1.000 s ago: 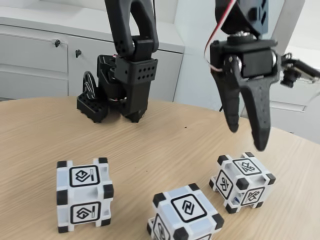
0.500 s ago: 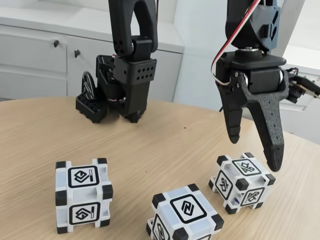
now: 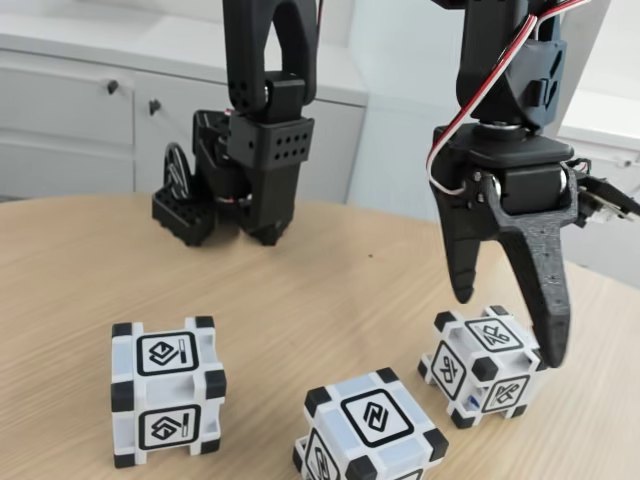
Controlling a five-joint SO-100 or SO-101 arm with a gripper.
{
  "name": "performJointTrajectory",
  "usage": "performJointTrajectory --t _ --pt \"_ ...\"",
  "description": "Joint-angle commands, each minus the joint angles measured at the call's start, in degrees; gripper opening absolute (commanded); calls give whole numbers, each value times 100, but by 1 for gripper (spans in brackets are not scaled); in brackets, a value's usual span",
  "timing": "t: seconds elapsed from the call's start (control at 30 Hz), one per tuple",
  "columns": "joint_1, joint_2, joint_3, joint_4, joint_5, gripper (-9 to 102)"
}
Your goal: Stack cubes from left to right.
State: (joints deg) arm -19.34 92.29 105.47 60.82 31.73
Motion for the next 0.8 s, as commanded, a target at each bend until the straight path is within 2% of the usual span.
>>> performJointTrajectory --t 0.0,0.6,0.77 --pt "35 -88 -272 -185 -141 40" --pt "62 -800 -272 -439 -202 38" --pt "62 -809 -272 -439 -167 34"
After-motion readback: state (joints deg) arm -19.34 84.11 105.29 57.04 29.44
